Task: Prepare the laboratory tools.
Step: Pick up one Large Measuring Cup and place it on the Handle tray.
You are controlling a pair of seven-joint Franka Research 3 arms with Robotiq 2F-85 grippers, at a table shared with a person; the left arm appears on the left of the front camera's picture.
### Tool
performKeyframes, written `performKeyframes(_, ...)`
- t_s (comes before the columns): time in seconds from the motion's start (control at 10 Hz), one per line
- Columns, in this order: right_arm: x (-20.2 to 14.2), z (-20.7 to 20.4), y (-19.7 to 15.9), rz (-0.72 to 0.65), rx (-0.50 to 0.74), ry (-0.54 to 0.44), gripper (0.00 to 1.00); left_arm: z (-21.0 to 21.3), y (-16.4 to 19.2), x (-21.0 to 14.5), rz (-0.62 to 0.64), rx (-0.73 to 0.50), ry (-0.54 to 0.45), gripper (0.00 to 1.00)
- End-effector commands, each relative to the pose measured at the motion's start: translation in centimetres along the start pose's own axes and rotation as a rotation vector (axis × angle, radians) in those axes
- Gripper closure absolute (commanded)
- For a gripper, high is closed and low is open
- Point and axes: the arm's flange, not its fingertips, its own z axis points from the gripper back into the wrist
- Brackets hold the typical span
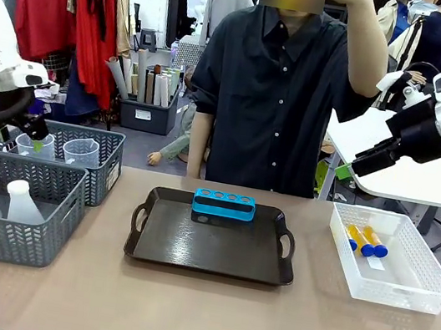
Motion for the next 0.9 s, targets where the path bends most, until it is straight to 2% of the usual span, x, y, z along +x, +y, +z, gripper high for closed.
performKeyframes(0.0, 0.1, 0.0, -0.1, -0.004, 0.019, -0.017, 0.0, -1.0, 0.6, 0.7, 0.034, -0.008, 0.037, 0.0)
performKeyframes(0.4, 0.1, 0.0, -0.1, -0.004, 0.019, -0.017, 0.0, -3.8, 1.5, 0.8, 0.014, 0.038, 0.027, 0.0)
performKeyframes(0.8, 0.1, 0.0, -0.1, -0.004, 0.019, -0.017, 0.0, -5.5, 1.7, 0.8, 0.005, 0.019, 0.044, 0.0)
